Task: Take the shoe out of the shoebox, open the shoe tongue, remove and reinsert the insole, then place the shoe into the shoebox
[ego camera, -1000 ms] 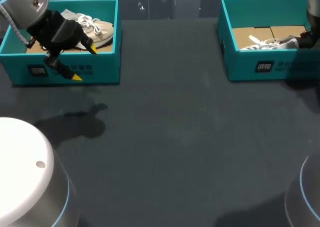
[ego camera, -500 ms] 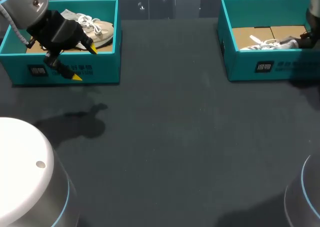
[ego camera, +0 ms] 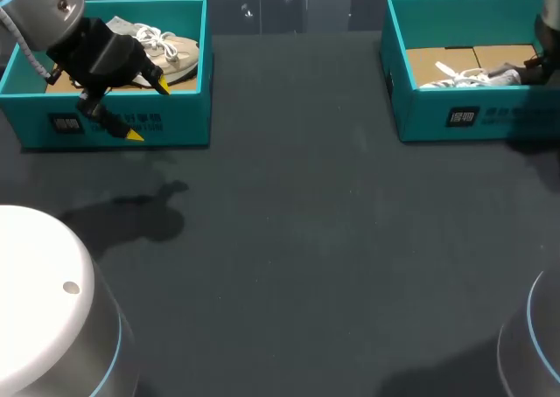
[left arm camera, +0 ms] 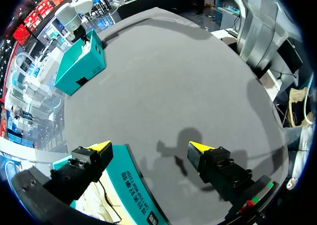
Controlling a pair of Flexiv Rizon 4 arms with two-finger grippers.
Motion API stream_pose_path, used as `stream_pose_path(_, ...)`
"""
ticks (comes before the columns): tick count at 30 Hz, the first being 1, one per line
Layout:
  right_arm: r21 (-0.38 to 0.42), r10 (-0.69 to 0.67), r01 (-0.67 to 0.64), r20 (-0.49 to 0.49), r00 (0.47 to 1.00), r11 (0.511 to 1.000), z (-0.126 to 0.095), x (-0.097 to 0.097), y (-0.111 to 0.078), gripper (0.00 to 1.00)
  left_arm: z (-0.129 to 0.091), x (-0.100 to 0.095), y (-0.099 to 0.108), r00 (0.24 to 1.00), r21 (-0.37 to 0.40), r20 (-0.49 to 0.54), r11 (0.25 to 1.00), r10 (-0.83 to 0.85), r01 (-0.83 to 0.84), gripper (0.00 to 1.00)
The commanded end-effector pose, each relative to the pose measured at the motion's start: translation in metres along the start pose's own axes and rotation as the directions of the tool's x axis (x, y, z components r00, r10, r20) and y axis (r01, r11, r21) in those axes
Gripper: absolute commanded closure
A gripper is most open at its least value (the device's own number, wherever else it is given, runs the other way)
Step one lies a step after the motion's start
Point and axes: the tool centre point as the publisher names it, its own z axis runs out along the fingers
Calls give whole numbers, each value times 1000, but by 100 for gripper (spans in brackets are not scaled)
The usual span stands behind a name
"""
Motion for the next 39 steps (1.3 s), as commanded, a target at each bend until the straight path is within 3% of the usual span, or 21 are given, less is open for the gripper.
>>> stream_pose_path(1,-8,3,-3,1,1000,1000,-3,1,-2,70,0,1,0,1000,-3,0,1000,1,-1,0)
stream_pose_path(16,-17,14,-14,-13,1000,1000,-15,3,-2,51,0,1,0,1000,-3,0,1000,1,-1,0)
stream_pose_path(19,-9,30,-30,-24,999,1000,-21,3,-1,34,0,1,0,1000,-3,0,1000,1,-1,0)
stream_pose_path(24,-4,44,-44,-19,999,999,-31,3,1,23,0,1,0,1000,-3,0,1000,1,-1,0)
stream_pose_path(28,-14,57,-57,-20,998,998,-41,1,2,18,0,1,0,1000,-3,0,1000,1,-1,0)
stream_pose_path(33,-21,81,-81,-23,996,996,-58,0,2,4,0,1,0,1000,-3,0,1000,1,-1,0)
stream_pose_path(39,-1,114,-114,-39,993,993,-93,1,2,0,0,1,0,1000,-3,0,1000,1,-1,0)
